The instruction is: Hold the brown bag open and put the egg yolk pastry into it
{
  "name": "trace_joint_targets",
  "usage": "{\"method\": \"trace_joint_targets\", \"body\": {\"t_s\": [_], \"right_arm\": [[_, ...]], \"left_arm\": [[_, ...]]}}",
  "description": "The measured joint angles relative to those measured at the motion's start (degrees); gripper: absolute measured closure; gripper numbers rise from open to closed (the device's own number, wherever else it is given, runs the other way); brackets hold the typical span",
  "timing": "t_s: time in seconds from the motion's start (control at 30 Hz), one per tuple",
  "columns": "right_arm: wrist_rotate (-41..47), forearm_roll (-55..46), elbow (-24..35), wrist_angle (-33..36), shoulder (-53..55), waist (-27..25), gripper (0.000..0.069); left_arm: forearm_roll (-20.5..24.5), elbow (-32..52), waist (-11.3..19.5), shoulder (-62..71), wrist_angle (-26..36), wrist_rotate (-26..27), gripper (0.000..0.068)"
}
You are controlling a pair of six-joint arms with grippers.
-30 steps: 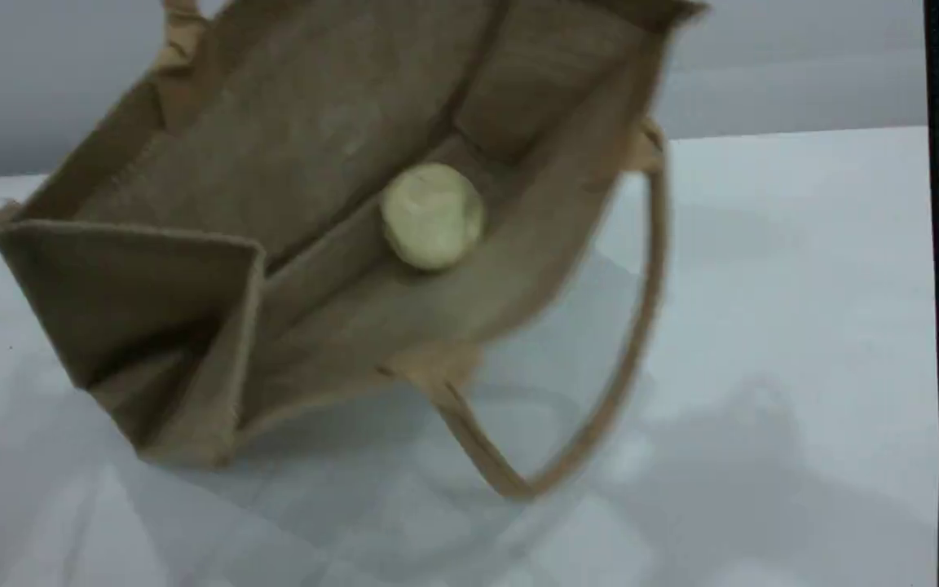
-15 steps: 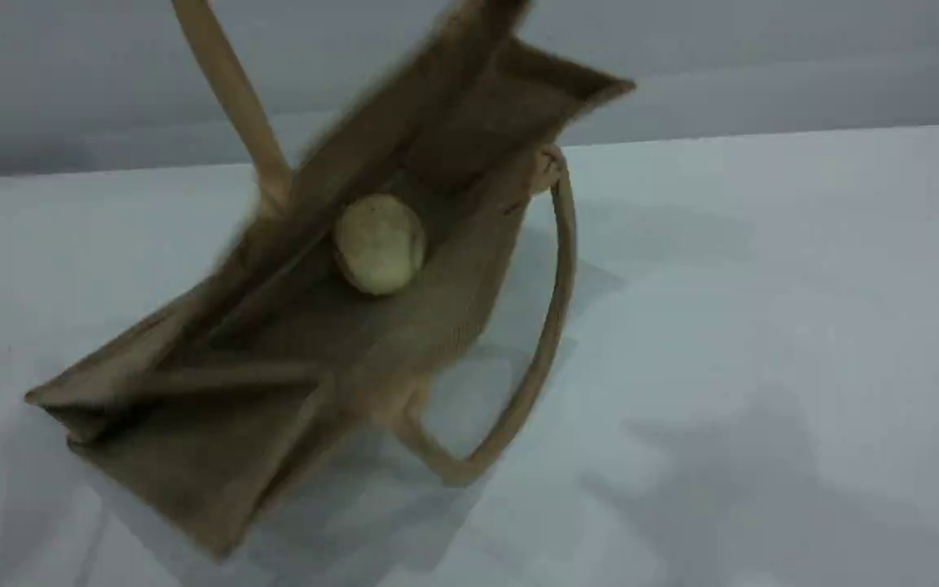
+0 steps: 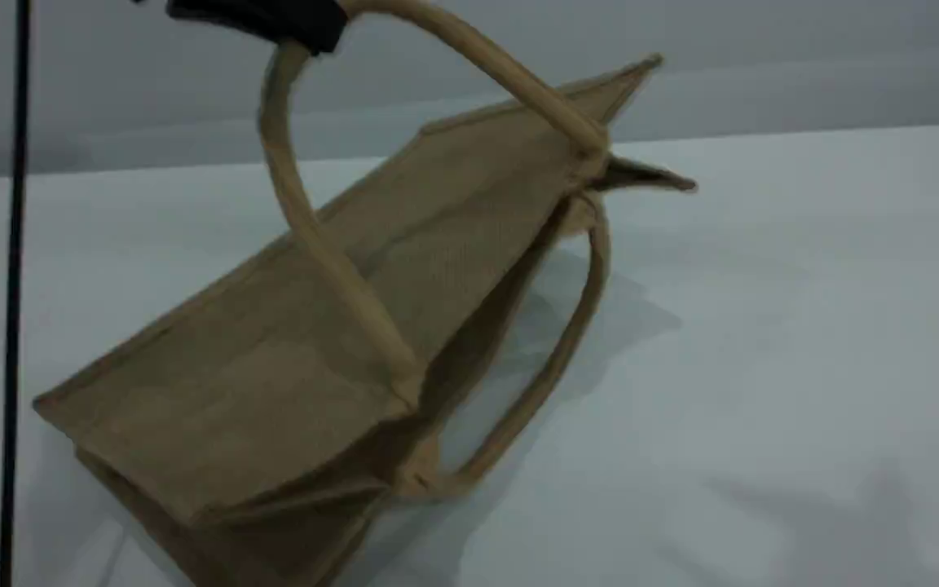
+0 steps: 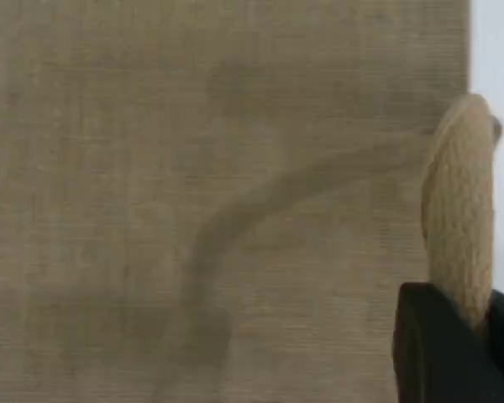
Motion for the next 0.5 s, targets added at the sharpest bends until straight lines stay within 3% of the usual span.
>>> {"method": "trace_joint_targets", "body": {"t_s": [0.17, 0.5], "right_arm": [[3.8, -3.8, 0.0, 3.2, -4.1, 0.0, 0.0316], [15.8, -15.9, 0.0, 13.2, -12.4, 0.0, 0.0316]], "left_arm": [[0.1, 1.0, -2.5, 3.0, -4.4, 0.0, 0.0596], [-0.7, 1.0, -2.7, 11.5, -10.2, 1.2, 0.0589]]}}
